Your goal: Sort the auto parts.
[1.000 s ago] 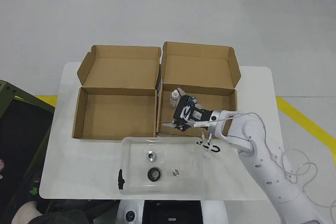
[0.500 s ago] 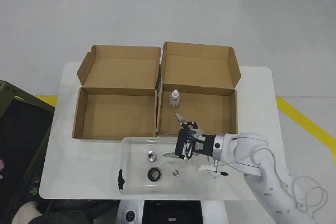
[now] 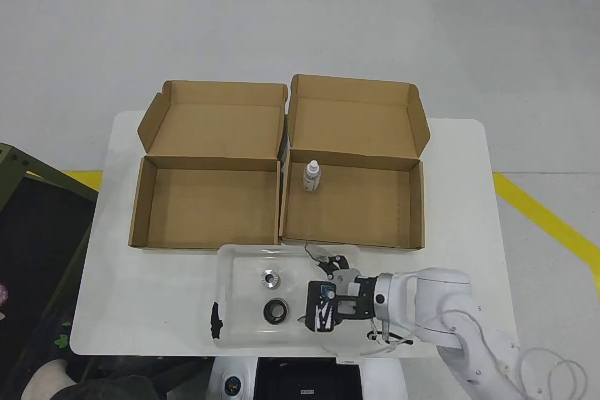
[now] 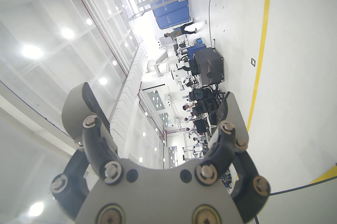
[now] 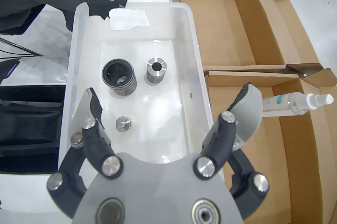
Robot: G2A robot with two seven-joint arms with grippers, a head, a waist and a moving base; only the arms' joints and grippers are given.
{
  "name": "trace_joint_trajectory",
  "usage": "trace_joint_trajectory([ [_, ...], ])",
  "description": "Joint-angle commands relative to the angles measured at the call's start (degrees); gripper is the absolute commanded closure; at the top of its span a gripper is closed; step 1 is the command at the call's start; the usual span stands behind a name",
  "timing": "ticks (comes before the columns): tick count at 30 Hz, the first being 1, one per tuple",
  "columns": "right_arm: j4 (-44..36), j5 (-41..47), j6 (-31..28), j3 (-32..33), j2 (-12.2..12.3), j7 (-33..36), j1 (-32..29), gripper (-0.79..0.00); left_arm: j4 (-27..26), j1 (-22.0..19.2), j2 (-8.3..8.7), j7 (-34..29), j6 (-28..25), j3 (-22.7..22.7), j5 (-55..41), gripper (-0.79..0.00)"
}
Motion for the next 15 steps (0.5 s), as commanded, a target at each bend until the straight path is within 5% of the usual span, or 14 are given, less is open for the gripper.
trace_joint_trajectory([
  [1, 0.08, -0.67, -0.05, -0.55, 0.10, 0.45, -0.30, -0.785, 0.00, 0.00, 0.00, 0.00, 0.00, 0.00, 0.00, -0.785],
  [15, 0.02, -4.04, 1.17, -4.25, 0.53, 6.73, -0.41, -0.785, 0.00, 0.00, 0.00, 0.00, 0.00, 0.00, 0.00, -0.785],
])
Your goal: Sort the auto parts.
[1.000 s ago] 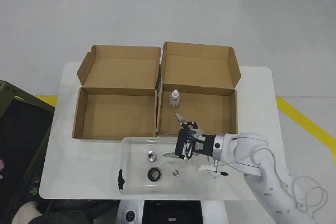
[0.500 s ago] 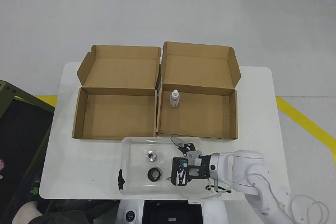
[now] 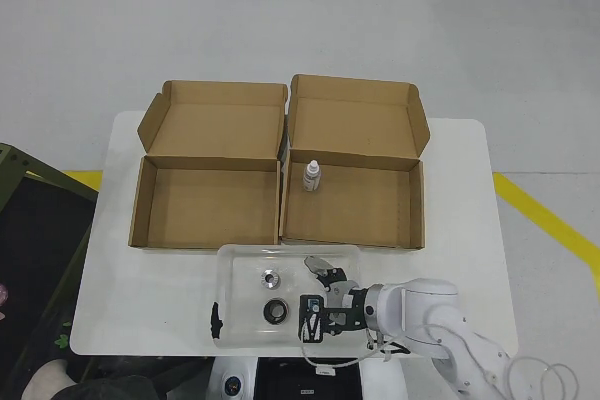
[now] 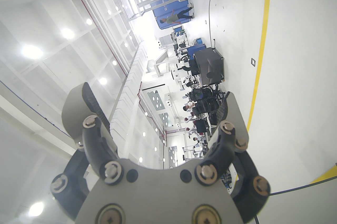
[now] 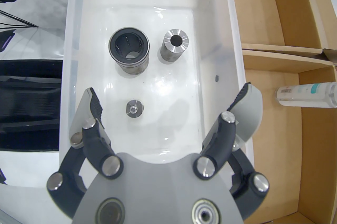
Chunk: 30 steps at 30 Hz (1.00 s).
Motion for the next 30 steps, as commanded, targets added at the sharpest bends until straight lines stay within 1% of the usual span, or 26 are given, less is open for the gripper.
trace_joint_trajectory([
  [1, 0.07, -0.20, 0.25, -0.53, 0.02, 0.96, 0.12, -0.785, 0.00, 0.00, 0.00, 0.00, 0.00, 0.00, 0.00, -0.785],
  [2, 0.19, -0.21, 0.51, -0.75, 0.02, 1.38, 0.23, -0.785, 0.00, 0.00, 0.00, 0.00, 0.00, 0.00, 0.00, -0.785],
  [5, 0.75, 0.03, 0.93, -1.39, 0.01, 2.48, 0.70, -0.711, 0.00, 0.00, 0.00, 0.00, 0.00, 0.00, 0.00, -0.785],
  [6, 0.89, 0.09, 1.09, -1.57, 0.00, 2.80, 0.87, -0.705, 0.00, 0.00, 0.00, 0.00, 0.00, 0.00, 0.00, -0.785],
  [22, 4.42, 0.23, 2.59, -5.31, -0.13, 8.33, 3.34, -0.674, 0.00, 0.00, 0.00, 0.00, 0.00, 0.00, 0.00, -0.785],
  [29, 5.57, 0.81, 2.94, -6.55, -0.16, 10.37, 4.18, -0.640, 0.00, 0.00, 0.00, 0.00, 0.00, 0.00, 0.00, -0.785],
  [30, 5.68, 0.95, 3.08, -6.72, -0.17, 10.60, 4.27, -0.625, 0.00, 0.00, 0.00, 0.00, 0.00, 0.00, 0.00, -0.785],
])
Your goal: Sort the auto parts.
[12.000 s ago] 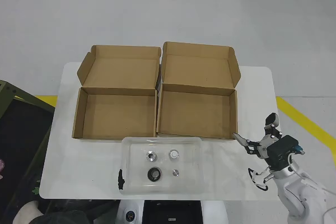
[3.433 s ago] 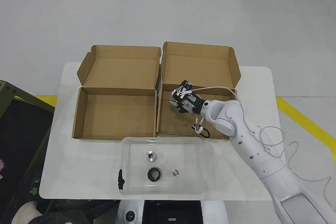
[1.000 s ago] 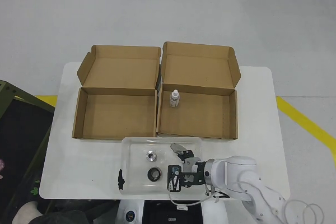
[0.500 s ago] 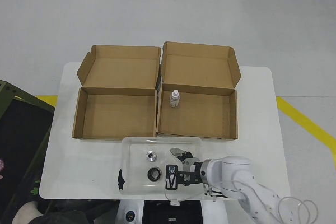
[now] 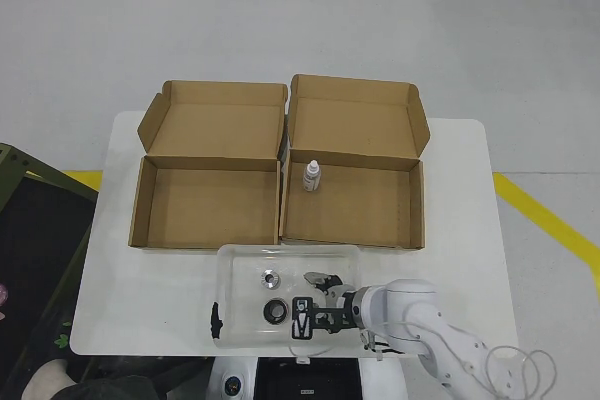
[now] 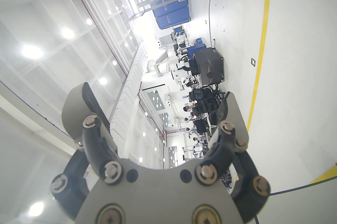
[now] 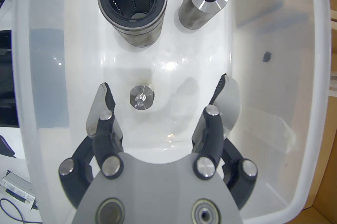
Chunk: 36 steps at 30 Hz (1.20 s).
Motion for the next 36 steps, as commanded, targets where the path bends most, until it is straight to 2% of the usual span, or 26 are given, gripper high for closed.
trace_joint_trajectory([
  [1, 0.15, 0.20, 0.18, -0.30, -0.01, 0.45, 0.20, -0.616, 0.00, 0.00, 0.00, 0.00, 0.00, 0.00, 0.00, -0.785],
  [4, 0.54, 0.45, 0.45, -0.69, -0.01, 1.01, 0.47, -0.597, 0.00, 0.00, 0.00, 0.00, 0.00, 0.00, 0.00, -0.785],
  [6, 0.76, 0.63, 0.55, -0.97, -0.01, 1.30, 0.67, -0.523, 0.00, 0.00, 0.00, 0.00, 0.00, 0.00, 0.00, -0.785],
  [11, 1.33, 1.10, 0.89, -1.58, -0.04, 1.97, 1.29, -0.480, 0.00, 0.00, 0.00, 0.00, 0.00, 0.00, 0.00, -0.785],
  [17, 1.86, 1.61, 1.09, -2.34, 0.00, 2.93, 1.57, -0.360, 0.00, 0.00, 0.00, 0.00, 0.00, 0.00, 0.00, -0.785],
  [19, 1.95, 1.88, 1.10, -2.48, 0.03, 3.25, 1.71, -0.296, 0.00, 0.00, 0.00, 0.00, 0.00, 0.00, 0.00, -0.785],
  [20, 1.99, 2.09, 1.19, -2.53, 0.04, 3.39, 1.75, -0.228, 0.00, 0.00, 0.00, 0.00, 0.00, 0.00, 0.00, -0.785],
  [22, 2.00, 2.37, 1.15, -2.63, 0.08, 3.62, 1.87, -0.154, 0.00, 0.00, 0.00, 0.00, 0.00, 0.00, 0.00, -0.785],
  [23, 2.00, 2.47, 1.17, -2.66, 0.10, 3.69, 1.92, -0.006, 0.00, 0.00, 0.00, 0.00, 0.00, 0.00, 0.00, -0.785],
  [31, 0.86, 3.29, 1.28, -2.73, 0.29, 3.00, 2.27, 0.000, 0.00, 0.00, 0.00, 0.00, 0.00, 0.00, 0.00, -0.785],
  [36, -1.45, 2.05, 2.79, -1.81, 0.45, -1.49, 2.16, 0.000, 0.00, 0.00, 0.00, 0.00, 0.00, 0.00, 0.00, -0.785],
])
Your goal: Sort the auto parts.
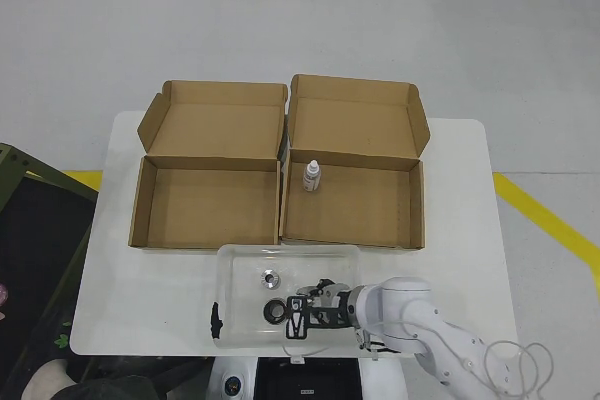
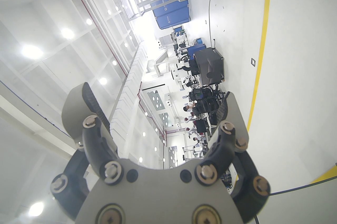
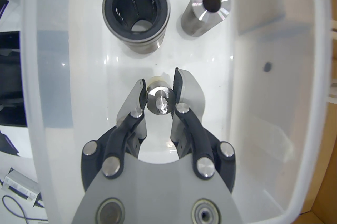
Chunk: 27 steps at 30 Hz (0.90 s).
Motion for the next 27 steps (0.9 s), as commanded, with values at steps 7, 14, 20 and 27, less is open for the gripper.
trace_joint_trajectory([
  [7, -2.78, -2.87, 2.09, 3.00, 0.64, -9.54, -1.63, 0.000, 0.00, 0.00, 0.00, 0.00, 0.00, 0.00, 0.00, -0.785],
  [14, -5.10, -5.41, 3.71, 6.09, 1.21, -19.07, -3.19, 0.000, 0.00, 0.00, 0.00, 0.00, 0.00, 0.00, 0.00, -0.785],
  [20, -6.22, -6.79, 5.56, 7.94, 1.42, -25.90, -3.83, 0.000, 0.00, 0.00, 0.00, 0.00, 0.00, 0.00, 0.00, -0.785],
  [27, -6.32, -6.23, 8.09, 10.04, 1.46, -30.40, -3.88, 0.000, 0.00, 0.00, 0.00, 0.00, 0.00, 0.00, 0.00, -0.785],
])
